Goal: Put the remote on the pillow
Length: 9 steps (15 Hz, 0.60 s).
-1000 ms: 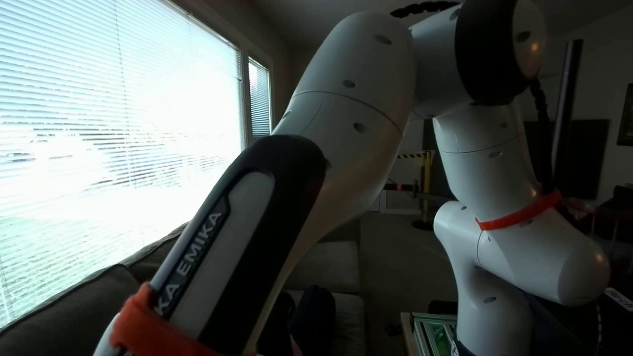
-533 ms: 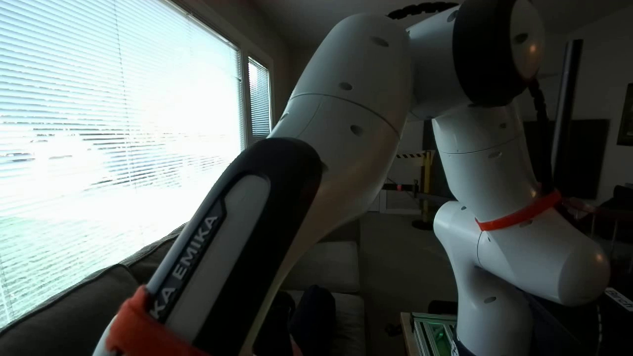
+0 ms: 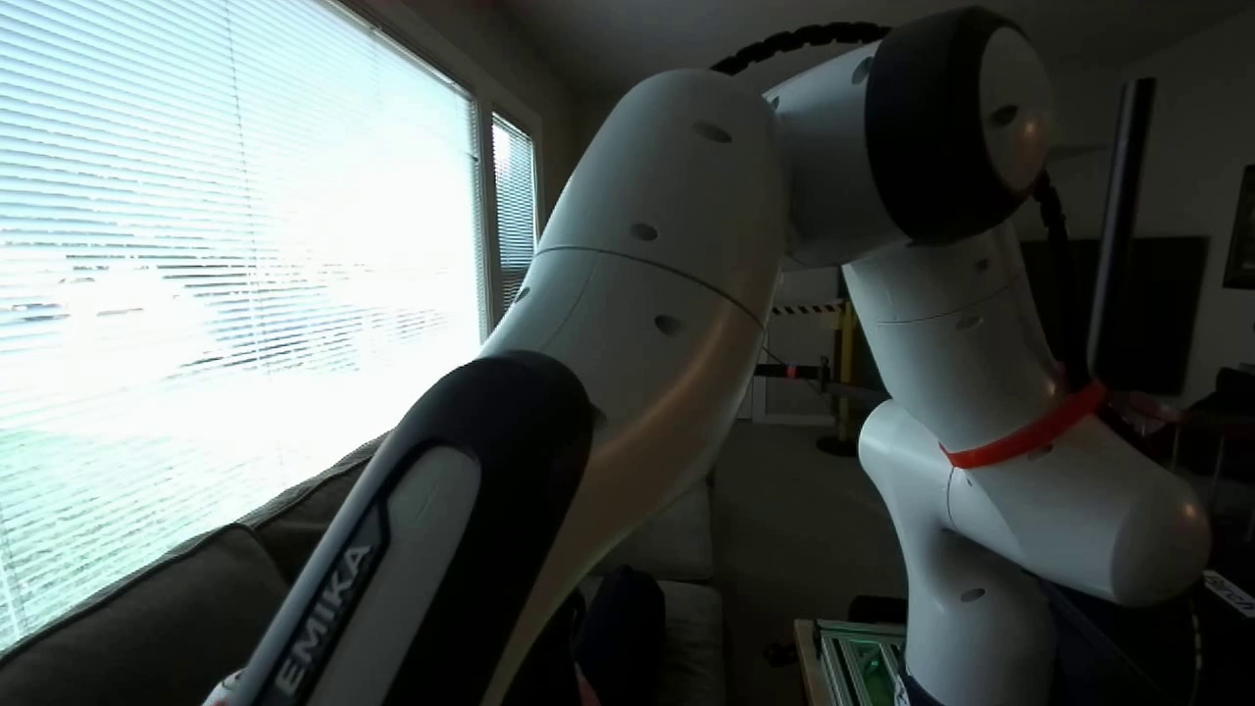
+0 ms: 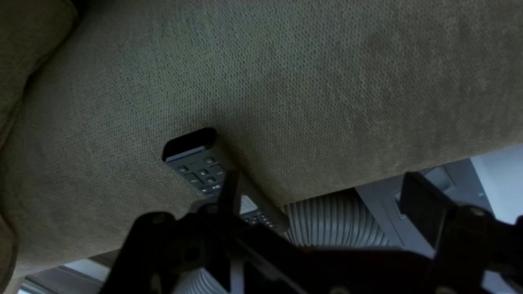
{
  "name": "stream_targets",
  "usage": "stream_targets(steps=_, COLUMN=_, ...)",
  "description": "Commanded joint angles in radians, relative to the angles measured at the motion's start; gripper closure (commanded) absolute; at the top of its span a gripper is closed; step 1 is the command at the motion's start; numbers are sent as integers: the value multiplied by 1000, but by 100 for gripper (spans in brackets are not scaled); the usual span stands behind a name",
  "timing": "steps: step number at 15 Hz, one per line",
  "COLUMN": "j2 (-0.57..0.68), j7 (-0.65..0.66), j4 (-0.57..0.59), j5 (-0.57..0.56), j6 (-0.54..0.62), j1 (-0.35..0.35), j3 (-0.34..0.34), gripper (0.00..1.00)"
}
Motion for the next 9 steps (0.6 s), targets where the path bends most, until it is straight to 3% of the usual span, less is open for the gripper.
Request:
stream_targets(steps=1, j2=93, j7=-4, j4=72, j5=-2, j6=89, j1=29, j3=4, gripper=0)
stream_targets(steps=9, j2=234, j7=-121, j4=201, j5=1, j6=202, j1=-52, j3=139, gripper=0)
